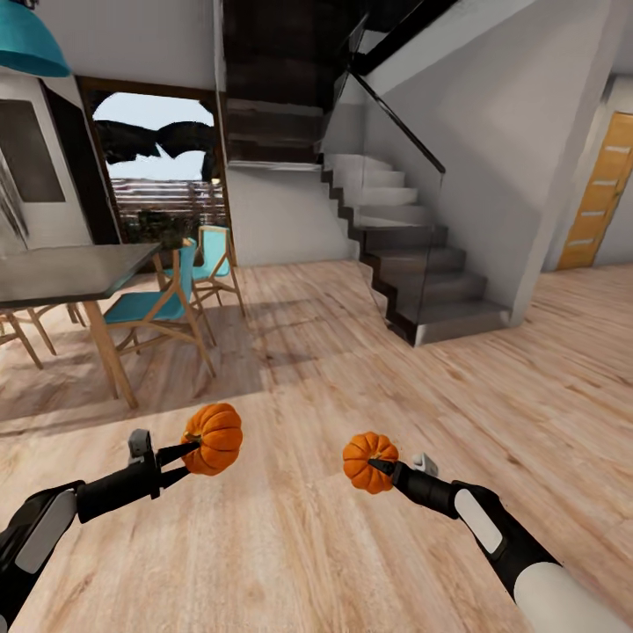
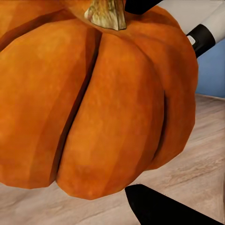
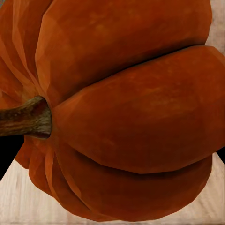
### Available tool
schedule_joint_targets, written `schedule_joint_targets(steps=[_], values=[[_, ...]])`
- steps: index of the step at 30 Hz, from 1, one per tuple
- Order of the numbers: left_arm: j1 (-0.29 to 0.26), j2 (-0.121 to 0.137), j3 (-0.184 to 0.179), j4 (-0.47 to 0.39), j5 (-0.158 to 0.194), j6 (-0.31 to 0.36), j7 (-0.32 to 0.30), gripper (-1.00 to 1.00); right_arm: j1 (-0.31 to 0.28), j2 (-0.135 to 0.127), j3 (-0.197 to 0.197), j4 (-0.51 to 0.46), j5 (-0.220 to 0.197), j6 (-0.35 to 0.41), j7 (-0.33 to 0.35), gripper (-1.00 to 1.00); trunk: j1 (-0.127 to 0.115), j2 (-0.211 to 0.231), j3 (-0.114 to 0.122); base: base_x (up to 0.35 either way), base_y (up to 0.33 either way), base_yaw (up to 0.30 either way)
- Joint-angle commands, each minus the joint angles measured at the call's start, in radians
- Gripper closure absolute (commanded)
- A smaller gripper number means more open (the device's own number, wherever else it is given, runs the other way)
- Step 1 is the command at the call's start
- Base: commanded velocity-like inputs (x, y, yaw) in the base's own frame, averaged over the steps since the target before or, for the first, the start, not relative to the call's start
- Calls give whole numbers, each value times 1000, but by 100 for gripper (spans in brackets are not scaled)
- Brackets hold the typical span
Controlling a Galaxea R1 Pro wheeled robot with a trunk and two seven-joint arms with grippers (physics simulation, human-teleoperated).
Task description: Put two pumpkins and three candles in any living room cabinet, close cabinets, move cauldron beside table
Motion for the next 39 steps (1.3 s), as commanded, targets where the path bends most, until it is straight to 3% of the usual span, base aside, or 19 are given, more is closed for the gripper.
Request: schedule_joint_targets(steps=[1, 18, 34, 39], values=[[-1, 0, 1, 0, 11, 10, -2, 100, -1, -1, 3, -2, -13, 5, -2, 100, -1, -1, -2, -147, 102, 245], [0, 0, 1, 0, 11, 10, -2, 100, -1, -1, 3, -4, -13, 4, -51, 100, -1, -1, -18, -121, 94, 242], [0, 0, 1, 0, 11, 10, -2, 100, -1, 3, 4, -4, -12, -8, -51, 100, -1, -1, -34, 76, 0, 234], [-1, 0, 1, 0, 11, 10, -2, 100, -1, 3, 46, -5, -12, -17, -51, 100, -1, -1, -39, 225, 0, 228]])
